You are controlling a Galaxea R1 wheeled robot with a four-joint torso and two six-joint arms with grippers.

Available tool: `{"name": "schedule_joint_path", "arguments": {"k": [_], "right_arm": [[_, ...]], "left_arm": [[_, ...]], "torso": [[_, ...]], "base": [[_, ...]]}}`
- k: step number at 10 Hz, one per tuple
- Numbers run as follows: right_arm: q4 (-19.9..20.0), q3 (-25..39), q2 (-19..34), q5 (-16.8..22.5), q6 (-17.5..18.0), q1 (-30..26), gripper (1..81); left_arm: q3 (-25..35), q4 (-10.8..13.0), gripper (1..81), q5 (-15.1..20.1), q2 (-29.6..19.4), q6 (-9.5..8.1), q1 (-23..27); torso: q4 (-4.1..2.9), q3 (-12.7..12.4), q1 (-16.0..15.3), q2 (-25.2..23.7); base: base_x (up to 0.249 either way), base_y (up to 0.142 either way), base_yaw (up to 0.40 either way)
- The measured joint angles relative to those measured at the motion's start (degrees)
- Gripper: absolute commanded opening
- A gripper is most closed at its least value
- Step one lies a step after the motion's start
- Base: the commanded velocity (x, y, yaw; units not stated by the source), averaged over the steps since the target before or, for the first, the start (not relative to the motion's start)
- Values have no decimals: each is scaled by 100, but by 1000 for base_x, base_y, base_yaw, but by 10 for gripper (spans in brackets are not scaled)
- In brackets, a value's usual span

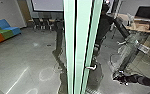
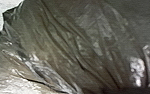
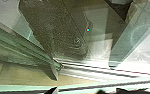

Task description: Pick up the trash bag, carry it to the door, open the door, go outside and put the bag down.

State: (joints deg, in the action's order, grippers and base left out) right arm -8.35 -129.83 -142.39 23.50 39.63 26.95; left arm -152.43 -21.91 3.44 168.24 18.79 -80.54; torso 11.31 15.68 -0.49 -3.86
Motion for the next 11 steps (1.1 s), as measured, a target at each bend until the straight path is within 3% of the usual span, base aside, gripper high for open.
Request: {"name": "schedule_joint_path", "arguments": {"k": [1,3,7,11], "right_arm": [[-93,6,0,94,-57,-20,811],[-645,130,33,229,-105,-61,811],[-1937,271,33,310,199,-17,811],[-2204,168,-28,299,215,-17,811]], "left_arm": [[-2,2,10,0,0,0,-5],[-2,2,10,0,0,0,-5],[-2,0,10,-2,1,0,-7],[-2,-39,10,-2,17,0,11]], "torso": [[0,-2,0,0],[0,0,-2,0],[0,0,-2,0],[2,0,-2,0]], "base": [[0,0,0],[0,0,0],[0,0,0],[0,0,0]]}}
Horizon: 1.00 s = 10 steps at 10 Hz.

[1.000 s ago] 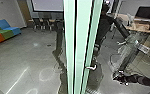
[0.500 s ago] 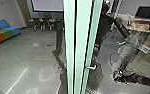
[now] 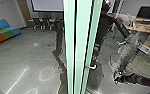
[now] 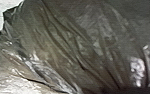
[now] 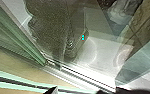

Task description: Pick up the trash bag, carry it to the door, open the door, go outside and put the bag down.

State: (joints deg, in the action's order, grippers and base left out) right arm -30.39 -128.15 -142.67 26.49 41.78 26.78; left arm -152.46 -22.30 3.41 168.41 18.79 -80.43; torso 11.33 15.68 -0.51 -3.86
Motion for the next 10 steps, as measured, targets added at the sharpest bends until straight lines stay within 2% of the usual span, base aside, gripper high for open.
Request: {"name": "schedule_joint_path", "arguments": {"k": [2,4,8,10], "right_arm": [[-139,-13,-17,35,-7,-24,811],[-456,-18,-48,73,9,-29,811],[-508,20,0,2,59,-71,811],[-527,277,154,57,141,-184,811]], "left_arm": [[-38,-2,10,2,2,-2,-2],[-66,-57,10,2,16,-2,1],[-69,-112,10,6,77,0,59],[-69,-127,10,0,79,0,61]], "torso": [[0,2,0,0],[0,4,0,0],[0,6,0,0],[0,6,0,0]], "base": [[0,0,0],[0,0,0],[0,0,0],[0,0,0]]}}
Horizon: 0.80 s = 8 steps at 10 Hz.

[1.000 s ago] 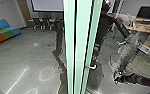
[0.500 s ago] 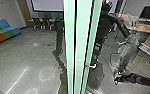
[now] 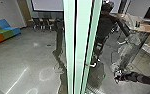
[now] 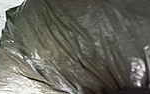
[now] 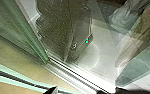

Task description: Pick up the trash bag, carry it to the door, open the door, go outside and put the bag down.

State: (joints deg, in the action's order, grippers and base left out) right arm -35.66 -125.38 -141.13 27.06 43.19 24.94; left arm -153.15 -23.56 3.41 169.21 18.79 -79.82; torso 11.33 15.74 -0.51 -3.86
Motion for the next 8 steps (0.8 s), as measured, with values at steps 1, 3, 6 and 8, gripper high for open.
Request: {"name": "schedule_joint_path", "arguments": {"k": [1,3,6,8], "right_arm": [[0,126,65,20,40,-50,811],[-9,429,238,20,140,-177,811],[-63,948,474,79,190,-425,811],[-157,1212,594,83,184,-573,811]], "left_arm": [[0,-2,10,2,0,0,0],[0,-2,10,5,0,0,0],[0,-2,10,0,6,-2,0],[0,-2,10,0,32,0,0]], "torso": [[0,0,0,0],[0,2,0,0],[0,2,0,0],[0,2,0,0]], "base": [[0,0,0],[0,0,0],[0,0,0],[0,0,0]]}}
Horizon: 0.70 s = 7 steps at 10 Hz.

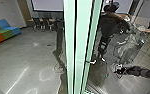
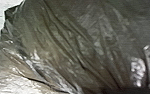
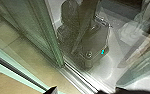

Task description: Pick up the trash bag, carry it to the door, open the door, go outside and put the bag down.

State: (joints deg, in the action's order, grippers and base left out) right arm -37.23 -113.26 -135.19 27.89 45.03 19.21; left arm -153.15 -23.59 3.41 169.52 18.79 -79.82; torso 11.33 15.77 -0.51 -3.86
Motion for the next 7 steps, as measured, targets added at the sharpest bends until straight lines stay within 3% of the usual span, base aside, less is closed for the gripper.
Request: {"name": "schedule_joint_path", "arguments": {"k": [7], "right_arm": [[-763,885,573,74,162,-428,811]], "left_arm": [[0,5,10,-9,33,1,0]], "torso": [[0,0,-2,0]], "base": [[0,0,0]]}}
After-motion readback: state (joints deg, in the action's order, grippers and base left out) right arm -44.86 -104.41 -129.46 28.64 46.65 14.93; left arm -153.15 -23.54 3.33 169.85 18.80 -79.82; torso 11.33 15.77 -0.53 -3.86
